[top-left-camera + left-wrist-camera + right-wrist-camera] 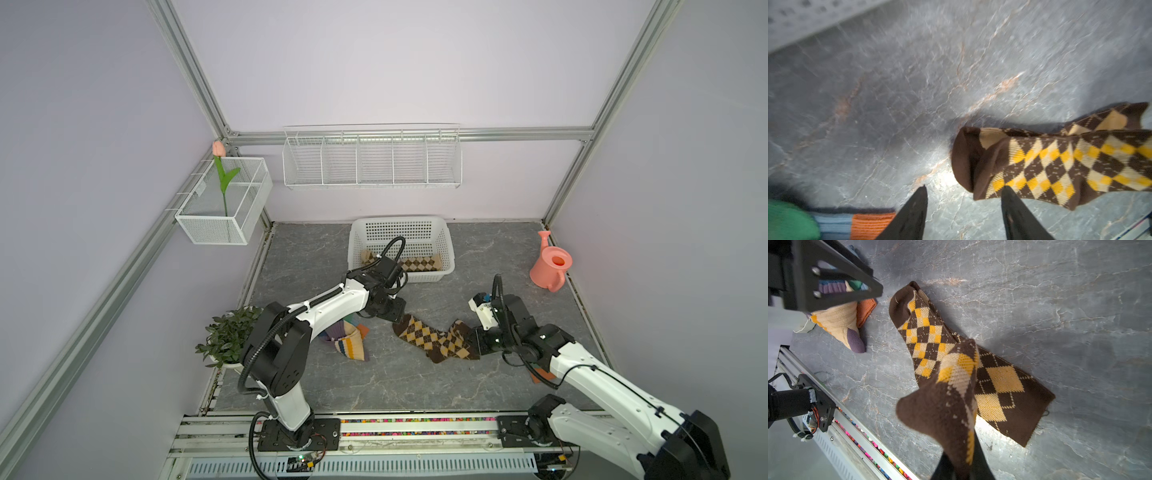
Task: Place the socks together as a pair
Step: Place the sock in the sock.
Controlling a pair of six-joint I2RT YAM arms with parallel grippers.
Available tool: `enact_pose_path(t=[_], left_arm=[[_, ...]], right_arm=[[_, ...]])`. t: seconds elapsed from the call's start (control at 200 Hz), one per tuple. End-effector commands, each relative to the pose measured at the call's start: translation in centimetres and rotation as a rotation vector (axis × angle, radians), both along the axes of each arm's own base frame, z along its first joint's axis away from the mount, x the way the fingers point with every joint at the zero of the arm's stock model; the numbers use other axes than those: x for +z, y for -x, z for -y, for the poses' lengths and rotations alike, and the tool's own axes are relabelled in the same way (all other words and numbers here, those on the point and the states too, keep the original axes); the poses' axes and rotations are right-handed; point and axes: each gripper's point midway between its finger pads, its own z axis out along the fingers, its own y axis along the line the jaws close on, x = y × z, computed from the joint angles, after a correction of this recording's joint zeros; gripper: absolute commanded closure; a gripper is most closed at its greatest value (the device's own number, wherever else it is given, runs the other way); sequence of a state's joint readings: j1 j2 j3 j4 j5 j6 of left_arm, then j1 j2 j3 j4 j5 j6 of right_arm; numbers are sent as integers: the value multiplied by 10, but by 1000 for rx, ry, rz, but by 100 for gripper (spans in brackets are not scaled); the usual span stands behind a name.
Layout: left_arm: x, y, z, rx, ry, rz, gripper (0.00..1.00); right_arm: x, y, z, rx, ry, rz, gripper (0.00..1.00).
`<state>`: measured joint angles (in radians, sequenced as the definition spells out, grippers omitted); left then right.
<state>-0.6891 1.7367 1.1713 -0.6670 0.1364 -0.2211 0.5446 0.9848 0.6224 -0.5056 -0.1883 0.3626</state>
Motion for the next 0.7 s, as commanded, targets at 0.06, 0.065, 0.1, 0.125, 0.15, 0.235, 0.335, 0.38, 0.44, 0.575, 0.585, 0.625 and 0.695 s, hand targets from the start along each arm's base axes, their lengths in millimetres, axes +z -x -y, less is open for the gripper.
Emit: enact_pose_path(t=[0.06, 0.065, 0.1, 0.125, 0.15, 0.235, 0.335, 0.38, 0.44, 0.575, 0.585, 0.625, 0.695], left_arm=[[-17, -6, 8, 25, 41, 1, 44], [-17, -6, 8, 25, 41, 1, 44], [-20, -7, 8, 28, 40, -1, 44], [-22, -8, 9, 29, 39, -2, 45], [-23, -10, 10, 30, 42, 0, 45], [-27, -10, 15, 25, 66, -9, 48], [-32, -10, 20, 23, 80, -24, 61], [-34, -10, 20, 25, 78, -28, 69], [-35, -9, 19, 25, 75, -30, 81], [-33, -6, 17, 30, 79, -35, 100], [-32, -6, 17, 31, 80, -33, 100], [-29, -5, 16, 35, 83, -32, 100], [-20, -2, 15, 42, 96, -28, 100]], right_arm=[[-3, 3, 2, 10, -6, 5, 89], [-3, 3, 2, 11, -6, 6, 89], [-3, 3, 1, 12, -8, 6, 89], [-3, 3, 2, 12, -9, 8, 89], [-3, 3, 2, 11, -8, 7, 89], [-3, 3, 3, 7, -8, 14, 89], [-3, 3, 3, 5, -8, 15, 89], [-4, 2, 4, 2, -6, 14, 88], [-5, 2, 5, -1, -6, 15, 87], [-8, 0, 7, -11, -4, 18, 81], [-8, 0, 7, -12, -3, 18, 80], [-10, -1, 8, -20, -1, 21, 76], [-13, -3, 11, -38, 5, 27, 67]])
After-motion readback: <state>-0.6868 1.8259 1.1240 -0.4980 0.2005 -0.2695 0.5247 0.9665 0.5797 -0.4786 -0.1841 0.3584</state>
